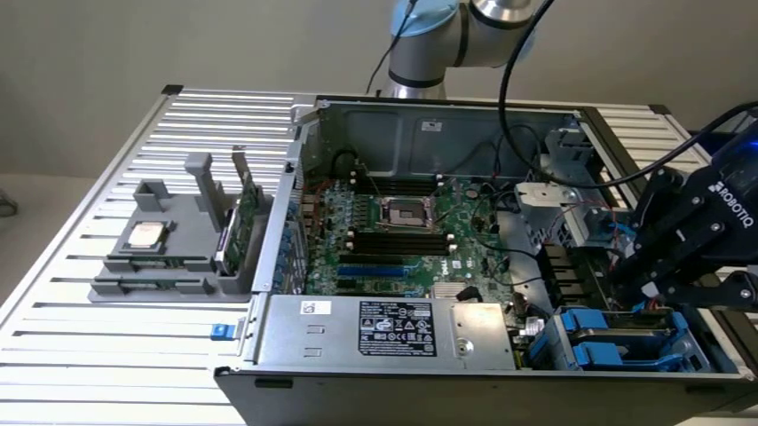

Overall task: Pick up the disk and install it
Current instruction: 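Insert the first disk wire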

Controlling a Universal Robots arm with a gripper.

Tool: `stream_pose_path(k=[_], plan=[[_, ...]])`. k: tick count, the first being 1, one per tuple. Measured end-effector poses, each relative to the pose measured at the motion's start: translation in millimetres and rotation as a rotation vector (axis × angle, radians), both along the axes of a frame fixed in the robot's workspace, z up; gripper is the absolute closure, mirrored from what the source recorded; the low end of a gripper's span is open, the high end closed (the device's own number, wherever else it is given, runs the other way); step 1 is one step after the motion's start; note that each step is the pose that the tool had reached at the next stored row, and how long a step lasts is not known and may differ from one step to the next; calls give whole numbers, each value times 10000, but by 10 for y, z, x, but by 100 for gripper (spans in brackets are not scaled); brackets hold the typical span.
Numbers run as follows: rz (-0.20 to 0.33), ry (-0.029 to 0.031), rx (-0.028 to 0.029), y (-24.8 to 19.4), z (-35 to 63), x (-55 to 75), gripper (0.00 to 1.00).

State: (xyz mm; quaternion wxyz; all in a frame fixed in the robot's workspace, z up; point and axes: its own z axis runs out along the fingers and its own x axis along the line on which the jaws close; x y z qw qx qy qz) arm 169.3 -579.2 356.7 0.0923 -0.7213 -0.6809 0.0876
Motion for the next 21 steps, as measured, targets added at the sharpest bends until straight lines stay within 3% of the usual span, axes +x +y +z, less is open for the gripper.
stream_pose_path(k=[4,14,21], plan=[[0,48,-1,0,49,58,73],[-1,53,-1,0,49,168,73],[1,52,0,-1,61,155,73]])
